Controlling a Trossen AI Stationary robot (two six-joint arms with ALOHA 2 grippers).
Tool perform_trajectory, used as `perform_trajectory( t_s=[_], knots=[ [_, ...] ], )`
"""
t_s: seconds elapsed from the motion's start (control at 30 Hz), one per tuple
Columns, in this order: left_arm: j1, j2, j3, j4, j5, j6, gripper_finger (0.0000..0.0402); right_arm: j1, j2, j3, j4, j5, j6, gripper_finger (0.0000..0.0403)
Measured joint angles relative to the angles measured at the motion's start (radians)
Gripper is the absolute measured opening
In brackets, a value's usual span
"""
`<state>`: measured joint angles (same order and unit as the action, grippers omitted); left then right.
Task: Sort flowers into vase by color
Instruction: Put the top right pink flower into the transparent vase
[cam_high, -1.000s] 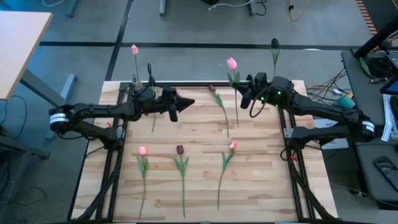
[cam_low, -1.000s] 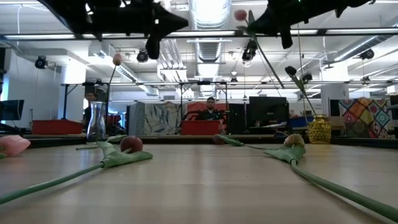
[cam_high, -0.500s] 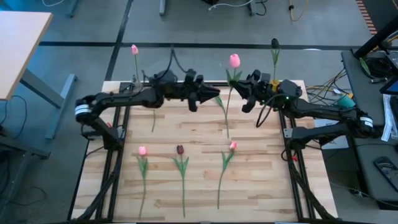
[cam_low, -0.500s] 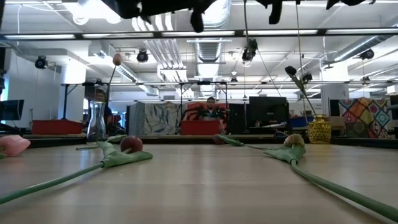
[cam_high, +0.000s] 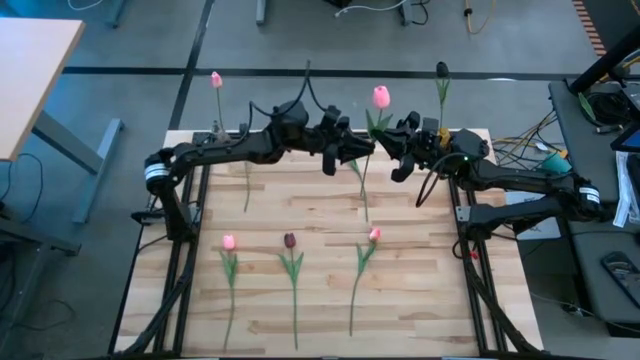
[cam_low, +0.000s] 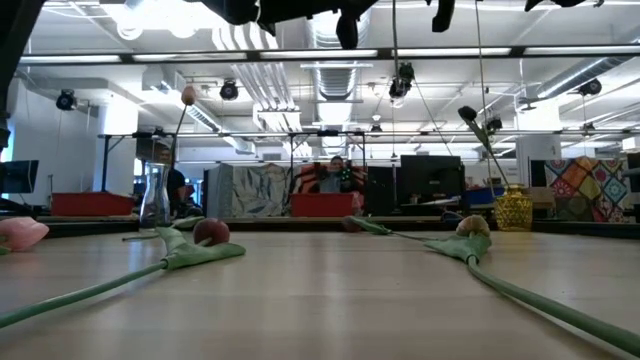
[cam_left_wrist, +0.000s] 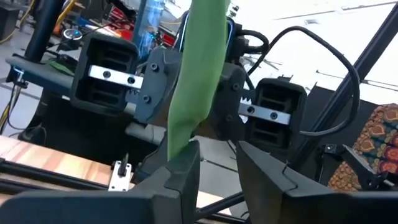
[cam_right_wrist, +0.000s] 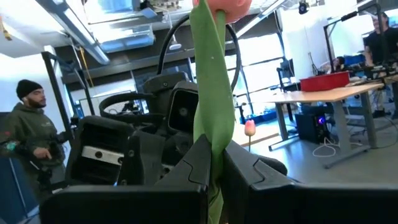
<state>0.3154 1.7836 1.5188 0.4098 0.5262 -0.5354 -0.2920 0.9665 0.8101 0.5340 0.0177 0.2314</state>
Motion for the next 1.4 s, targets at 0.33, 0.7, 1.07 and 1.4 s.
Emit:
perform_trajectory(
  t_s=[0.33, 0.7, 1.07, 1.4],
  knots=[
    [0.023, -0.031, 0.000, -0.132, 0.003, 0.136, 0.0090, 0.000, 0.000, 0.000, 0.002, -0.001, 0.000, 0.0013],
    [0.028, -0.037, 0.020, -0.171, -0.045, 0.175, 0.0090, 0.000, 0.000, 0.000, 0.003, -0.023, 0.002, 0.0013],
    [0.028, 0.010, 0.091, -0.157, 0.017, 0.152, 0.0091, 0.000, 0.000, 0.000, 0.003, -0.022, 0.003, 0.0013],
    [0.028, 0.011, 0.091, -0.168, 0.039, 0.162, 0.0058, 0.000, 0.000, 0.000, -0.001, -0.029, 0.003, 0.0013]
  ],
)
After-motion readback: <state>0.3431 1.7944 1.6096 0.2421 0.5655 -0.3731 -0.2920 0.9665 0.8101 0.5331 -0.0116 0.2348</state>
